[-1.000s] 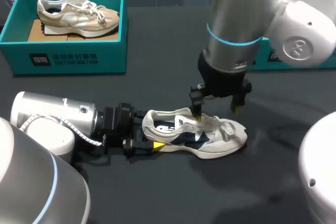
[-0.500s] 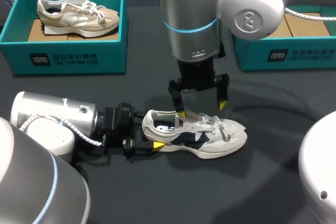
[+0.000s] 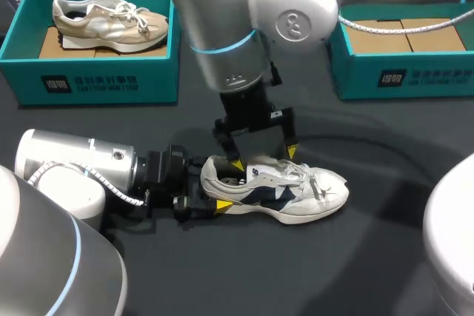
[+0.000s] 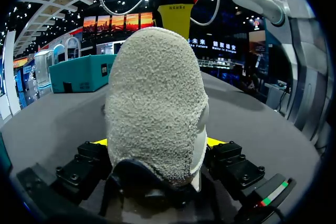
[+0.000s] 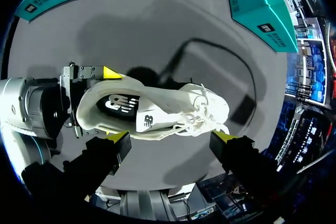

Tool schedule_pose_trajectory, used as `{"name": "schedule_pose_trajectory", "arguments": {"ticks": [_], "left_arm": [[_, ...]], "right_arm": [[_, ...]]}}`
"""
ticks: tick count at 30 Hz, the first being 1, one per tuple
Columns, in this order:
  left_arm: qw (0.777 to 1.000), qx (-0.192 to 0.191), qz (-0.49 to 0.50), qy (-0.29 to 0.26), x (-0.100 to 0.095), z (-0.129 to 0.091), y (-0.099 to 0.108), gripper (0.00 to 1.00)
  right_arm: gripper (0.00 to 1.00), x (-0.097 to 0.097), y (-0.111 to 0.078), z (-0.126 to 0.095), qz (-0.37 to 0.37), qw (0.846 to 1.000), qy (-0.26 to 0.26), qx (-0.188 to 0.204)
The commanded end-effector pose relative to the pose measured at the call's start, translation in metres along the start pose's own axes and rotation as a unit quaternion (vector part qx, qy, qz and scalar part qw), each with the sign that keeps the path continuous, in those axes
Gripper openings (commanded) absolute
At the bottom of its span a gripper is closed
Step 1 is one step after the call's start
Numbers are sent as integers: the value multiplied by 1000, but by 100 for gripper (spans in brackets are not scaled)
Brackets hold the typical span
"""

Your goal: Take the shoe out of the shoebox, open the shoe tongue, remove and reinsert the insole, then place the shoe into the shoebox

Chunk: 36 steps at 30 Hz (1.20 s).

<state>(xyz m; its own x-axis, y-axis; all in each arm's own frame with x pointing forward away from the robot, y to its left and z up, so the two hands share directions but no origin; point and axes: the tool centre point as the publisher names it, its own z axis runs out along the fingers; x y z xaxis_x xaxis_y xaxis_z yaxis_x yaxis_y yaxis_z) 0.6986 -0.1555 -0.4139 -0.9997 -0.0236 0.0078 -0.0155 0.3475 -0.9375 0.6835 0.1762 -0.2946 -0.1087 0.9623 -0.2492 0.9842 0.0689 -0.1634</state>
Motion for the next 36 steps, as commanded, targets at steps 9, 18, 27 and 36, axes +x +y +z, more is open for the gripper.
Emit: {"name": "schedule_pose_trajectory", "arguments": {"ticks": [9,18,27,36], "left_arm": [[1000,-2,0,0,-2,3,2,0],[1000,-2,0,0,-2,3,2,0],[1000,-2,0,0,-2,3,2,0],[1000,-2,0,0,-2,3,2,0]], "right_arm": [[100,7,7,10,17,997,-73,1],[100,8,6,20,26,996,-81,-2],[100,12,8,30,35,996,-87,-7],[100,14,14,39,42,993,-109,-14]]}}
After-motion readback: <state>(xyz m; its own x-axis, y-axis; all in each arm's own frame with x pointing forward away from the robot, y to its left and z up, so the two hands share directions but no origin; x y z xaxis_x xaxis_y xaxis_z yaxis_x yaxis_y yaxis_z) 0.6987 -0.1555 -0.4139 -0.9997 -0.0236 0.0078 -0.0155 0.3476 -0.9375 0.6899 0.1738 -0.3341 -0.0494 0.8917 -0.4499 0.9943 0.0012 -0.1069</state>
